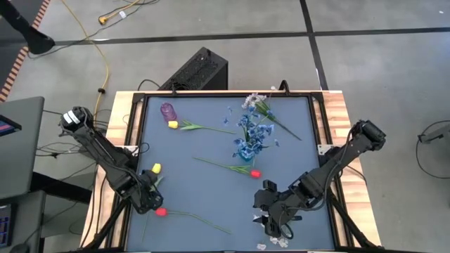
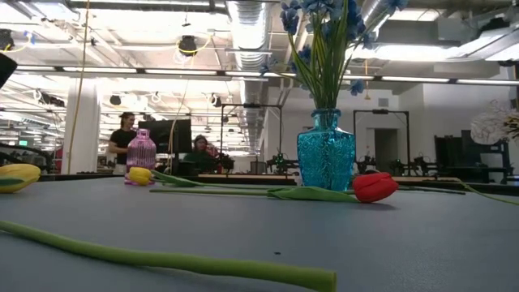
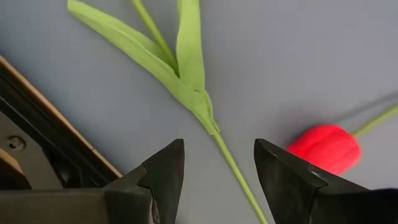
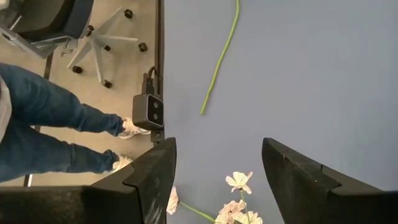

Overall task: Sort flowers into vase by color
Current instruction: Put the bottom yellow flower into the purple vase

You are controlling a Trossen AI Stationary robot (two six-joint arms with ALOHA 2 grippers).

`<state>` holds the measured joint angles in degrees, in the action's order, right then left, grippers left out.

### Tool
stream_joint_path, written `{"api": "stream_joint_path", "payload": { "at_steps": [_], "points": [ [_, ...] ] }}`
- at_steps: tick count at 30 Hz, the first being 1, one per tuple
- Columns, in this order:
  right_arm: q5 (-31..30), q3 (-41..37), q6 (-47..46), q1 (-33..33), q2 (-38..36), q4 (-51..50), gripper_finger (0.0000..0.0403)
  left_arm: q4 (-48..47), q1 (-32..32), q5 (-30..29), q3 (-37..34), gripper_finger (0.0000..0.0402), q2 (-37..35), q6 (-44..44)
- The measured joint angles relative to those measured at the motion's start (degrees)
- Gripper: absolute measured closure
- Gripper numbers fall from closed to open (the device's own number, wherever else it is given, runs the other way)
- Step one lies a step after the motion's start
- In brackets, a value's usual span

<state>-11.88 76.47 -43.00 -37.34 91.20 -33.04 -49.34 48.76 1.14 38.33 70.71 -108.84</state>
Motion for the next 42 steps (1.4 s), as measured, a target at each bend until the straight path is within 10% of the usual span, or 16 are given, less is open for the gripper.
{"api": "stream_joint_path", "payload": {
  "at_steps": [17, 29, 42],
  "points": [
    [-0.1, 0.0, 0.2, 0.0, 0.0, -1.8, 0.0138, 6.9, 0.3, 1.7, 0.2, 0.0227, 12.4, 0.4],
    [-0.2, 0.0, 0.0, 0.0, 0.0, -1.8, 0.0138, 7.9, 0.3, 0.5, 0.4, 0.0384, 12.5, 2.7],
    [-0.2, 0.0, 0.0, 0.0, 0.0, -1.7, 0.0138, 7.9, -1.6, -18.8, 1.2, 0.0401, 3.4, 1.1]
  ]
}}
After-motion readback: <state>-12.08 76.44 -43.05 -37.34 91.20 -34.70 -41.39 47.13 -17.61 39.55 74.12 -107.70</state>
